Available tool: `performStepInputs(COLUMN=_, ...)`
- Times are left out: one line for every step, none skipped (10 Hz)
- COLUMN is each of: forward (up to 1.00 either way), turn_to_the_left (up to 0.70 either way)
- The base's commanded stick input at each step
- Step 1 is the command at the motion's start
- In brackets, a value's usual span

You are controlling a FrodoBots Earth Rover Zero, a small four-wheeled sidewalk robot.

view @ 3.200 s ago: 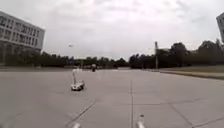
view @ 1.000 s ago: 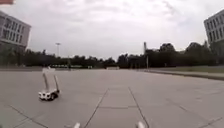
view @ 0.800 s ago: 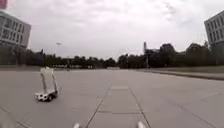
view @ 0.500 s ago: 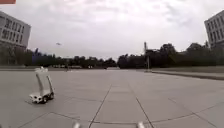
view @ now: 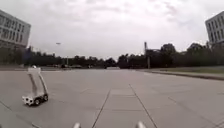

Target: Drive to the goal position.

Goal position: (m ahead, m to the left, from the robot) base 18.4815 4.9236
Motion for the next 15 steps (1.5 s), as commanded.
performStepInputs(forward=0.85, turn_to_the_left=0.00)
performStepInputs(forward=0.85, turn_to_the_left=0.00)
performStepInputs(forward=0.85, turn_to_the_left=0.00)
performStepInputs(forward=0.85, turn_to_the_left=0.00)
performStepInputs(forward=0.85, turn_to_the_left=0.00)
performStepInputs(forward=0.85, turn_to_the_left=0.15)
performStepInputs(forward=0.85, turn_to_the_left=0.30)
performStepInputs(forward=0.85, turn_to_the_left=0.30)
performStepInputs(forward=0.85, turn_to_the_left=0.27)
performStepInputs(forward=0.85, turn_to_the_left=0.00)
performStepInputs(forward=0.85, turn_to_the_left=0.00)
performStepInputs(forward=0.85, turn_to_the_left=0.00)
performStepInputs(forward=0.85, turn_to_the_left=0.00)
performStepInputs(forward=0.85, turn_to_the_left=0.00)
performStepInputs(forward=0.85, turn_to_the_left=0.00)
